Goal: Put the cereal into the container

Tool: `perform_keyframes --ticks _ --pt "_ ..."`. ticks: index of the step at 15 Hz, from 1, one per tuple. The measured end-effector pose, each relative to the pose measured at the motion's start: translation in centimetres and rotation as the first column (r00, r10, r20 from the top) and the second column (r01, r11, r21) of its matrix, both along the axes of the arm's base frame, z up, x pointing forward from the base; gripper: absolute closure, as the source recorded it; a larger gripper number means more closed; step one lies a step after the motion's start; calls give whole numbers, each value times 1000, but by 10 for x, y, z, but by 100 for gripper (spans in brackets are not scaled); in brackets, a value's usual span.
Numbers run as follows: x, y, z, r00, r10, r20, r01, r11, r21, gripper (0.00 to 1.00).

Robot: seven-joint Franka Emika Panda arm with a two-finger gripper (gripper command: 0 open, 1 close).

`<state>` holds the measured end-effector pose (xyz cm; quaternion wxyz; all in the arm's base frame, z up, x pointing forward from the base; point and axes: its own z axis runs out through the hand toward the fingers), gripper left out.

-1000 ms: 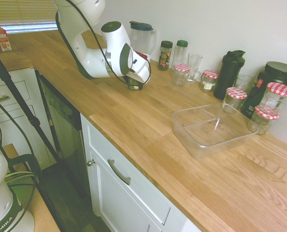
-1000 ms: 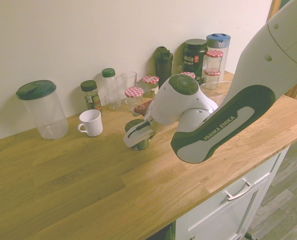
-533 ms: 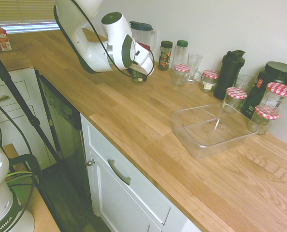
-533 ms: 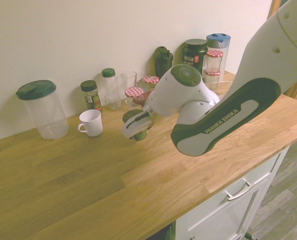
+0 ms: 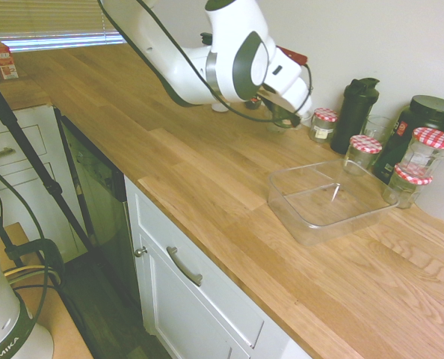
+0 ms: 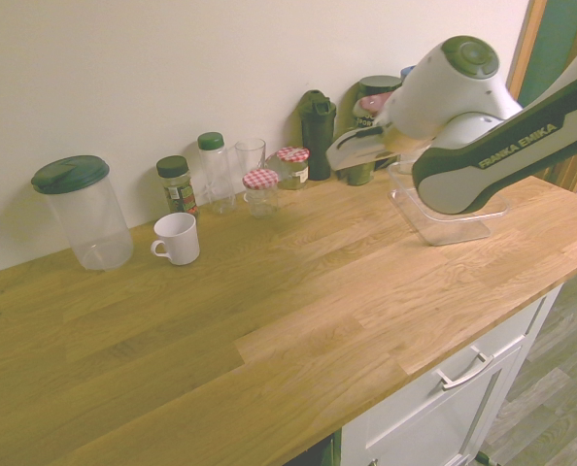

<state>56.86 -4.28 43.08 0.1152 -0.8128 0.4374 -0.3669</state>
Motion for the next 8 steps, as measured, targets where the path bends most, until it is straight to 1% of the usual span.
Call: perform_keyframes --ticks 4,8 --pt "7 -68 -25 996 -92 -10 92 996 -9 100" --pt "23 -129 -21 984 -177 17 177 984 -21 100"
